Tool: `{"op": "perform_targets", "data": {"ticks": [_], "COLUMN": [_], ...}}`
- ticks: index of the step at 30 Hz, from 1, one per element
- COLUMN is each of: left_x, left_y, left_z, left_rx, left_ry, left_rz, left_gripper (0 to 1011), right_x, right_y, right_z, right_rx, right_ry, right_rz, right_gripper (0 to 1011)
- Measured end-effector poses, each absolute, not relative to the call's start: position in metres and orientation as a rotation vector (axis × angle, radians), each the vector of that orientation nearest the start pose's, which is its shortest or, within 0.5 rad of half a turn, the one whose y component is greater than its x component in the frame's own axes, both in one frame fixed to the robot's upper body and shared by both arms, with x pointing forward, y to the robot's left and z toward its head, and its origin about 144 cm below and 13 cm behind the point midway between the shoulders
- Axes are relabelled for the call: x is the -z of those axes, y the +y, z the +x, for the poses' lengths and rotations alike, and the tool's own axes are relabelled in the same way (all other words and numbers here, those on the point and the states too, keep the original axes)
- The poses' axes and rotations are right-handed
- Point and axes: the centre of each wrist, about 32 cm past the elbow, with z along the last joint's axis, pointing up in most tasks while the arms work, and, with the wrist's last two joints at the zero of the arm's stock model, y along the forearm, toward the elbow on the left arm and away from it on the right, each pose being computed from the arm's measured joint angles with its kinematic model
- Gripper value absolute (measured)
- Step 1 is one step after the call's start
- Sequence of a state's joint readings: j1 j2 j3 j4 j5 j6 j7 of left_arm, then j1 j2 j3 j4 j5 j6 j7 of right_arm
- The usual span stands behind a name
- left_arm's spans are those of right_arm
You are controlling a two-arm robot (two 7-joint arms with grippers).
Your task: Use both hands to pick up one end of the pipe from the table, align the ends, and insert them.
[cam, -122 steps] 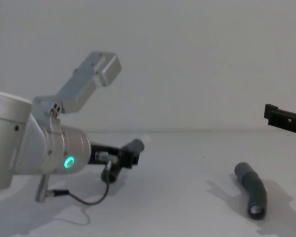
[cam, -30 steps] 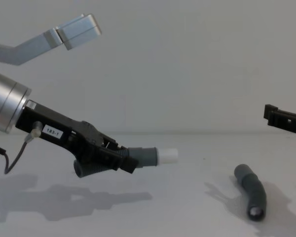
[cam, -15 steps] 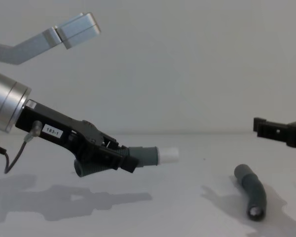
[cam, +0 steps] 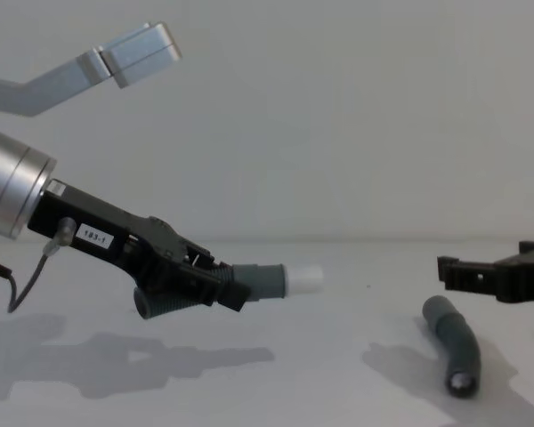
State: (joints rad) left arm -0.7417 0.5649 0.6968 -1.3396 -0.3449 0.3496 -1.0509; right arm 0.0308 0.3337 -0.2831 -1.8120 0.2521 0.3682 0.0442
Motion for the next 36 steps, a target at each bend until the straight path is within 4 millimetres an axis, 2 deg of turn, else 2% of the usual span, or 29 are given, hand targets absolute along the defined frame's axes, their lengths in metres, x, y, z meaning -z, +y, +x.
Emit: {"op": "perform_targets", "data": {"ticks": [16,36], "left_x": [-1.291,-1.291], "left_y": [0.256,0.256], "left_z": [0.598,0.598], "left_rx": [-0.21,-0.21], "left_ry": [-0.012,-0.012], "left_rz": [0.53,0.53], "left_gripper": [327,327], "right_x": [-1.215,-1.225], "right_y": [-0.204,-0.21], "right_z": [0.458,0.462], "right_rx": [1.221,1.194], "right_ry": [0.126,0.193], "right_rz": [-0.307,-0.396], "right_gripper": [1002,1002]}}
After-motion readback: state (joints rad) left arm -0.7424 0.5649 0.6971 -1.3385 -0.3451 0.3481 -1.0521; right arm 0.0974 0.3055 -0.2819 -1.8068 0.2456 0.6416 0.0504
